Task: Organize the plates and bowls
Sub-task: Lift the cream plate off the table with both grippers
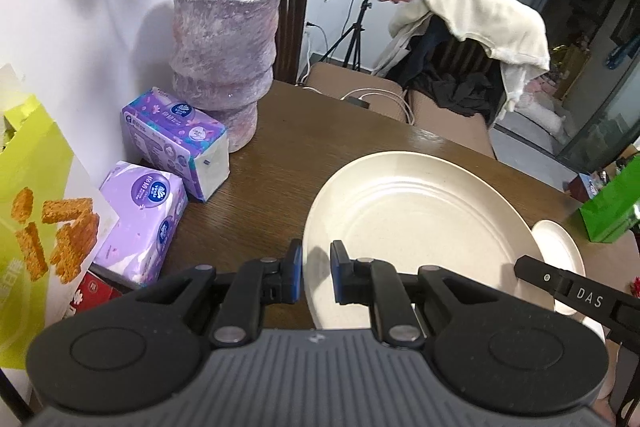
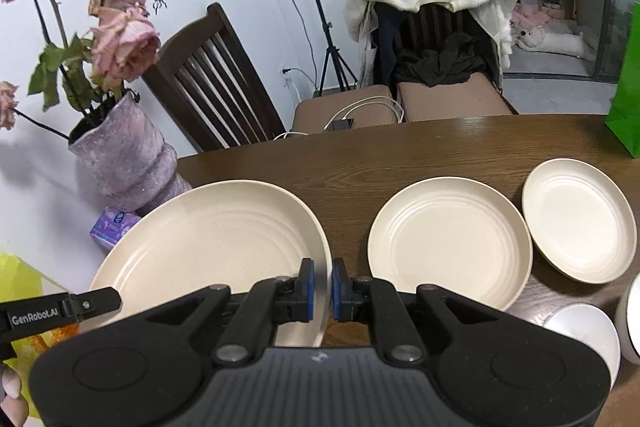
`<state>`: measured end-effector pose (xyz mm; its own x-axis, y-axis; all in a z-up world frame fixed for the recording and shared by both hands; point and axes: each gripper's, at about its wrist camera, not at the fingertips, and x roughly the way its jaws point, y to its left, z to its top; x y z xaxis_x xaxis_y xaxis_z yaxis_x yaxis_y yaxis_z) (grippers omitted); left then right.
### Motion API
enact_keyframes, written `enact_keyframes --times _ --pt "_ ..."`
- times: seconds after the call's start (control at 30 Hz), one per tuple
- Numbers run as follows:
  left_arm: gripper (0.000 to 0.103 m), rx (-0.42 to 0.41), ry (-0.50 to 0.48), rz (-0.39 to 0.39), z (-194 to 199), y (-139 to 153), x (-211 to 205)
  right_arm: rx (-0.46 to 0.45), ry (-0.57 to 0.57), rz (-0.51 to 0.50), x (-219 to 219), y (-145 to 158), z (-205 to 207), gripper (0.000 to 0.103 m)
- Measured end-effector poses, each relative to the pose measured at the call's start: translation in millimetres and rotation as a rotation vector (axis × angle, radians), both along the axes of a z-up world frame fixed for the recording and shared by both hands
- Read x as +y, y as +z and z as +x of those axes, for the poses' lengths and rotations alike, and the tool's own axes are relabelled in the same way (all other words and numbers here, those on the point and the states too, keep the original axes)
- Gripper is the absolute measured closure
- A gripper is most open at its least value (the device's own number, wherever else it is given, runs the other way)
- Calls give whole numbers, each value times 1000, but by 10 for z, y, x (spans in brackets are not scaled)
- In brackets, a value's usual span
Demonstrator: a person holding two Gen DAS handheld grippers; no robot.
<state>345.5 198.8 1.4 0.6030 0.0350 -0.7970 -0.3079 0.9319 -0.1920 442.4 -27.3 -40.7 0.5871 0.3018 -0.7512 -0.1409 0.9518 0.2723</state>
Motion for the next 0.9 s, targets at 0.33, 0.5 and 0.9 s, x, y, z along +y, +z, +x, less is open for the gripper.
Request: enact_keyframes --times 0.33,0.5,0.9 --pt "89 -24 -45 0 -275 88 -154 -15 -42 16 -201 61 -354 94" --pt "89 -34 -58 -4 -390 119 -201 -23 -52 15 -262 79 -515 94" --pt "89 -50 -99 2 -599 155 -348 -35 -85 25 -443 109 -868 94"
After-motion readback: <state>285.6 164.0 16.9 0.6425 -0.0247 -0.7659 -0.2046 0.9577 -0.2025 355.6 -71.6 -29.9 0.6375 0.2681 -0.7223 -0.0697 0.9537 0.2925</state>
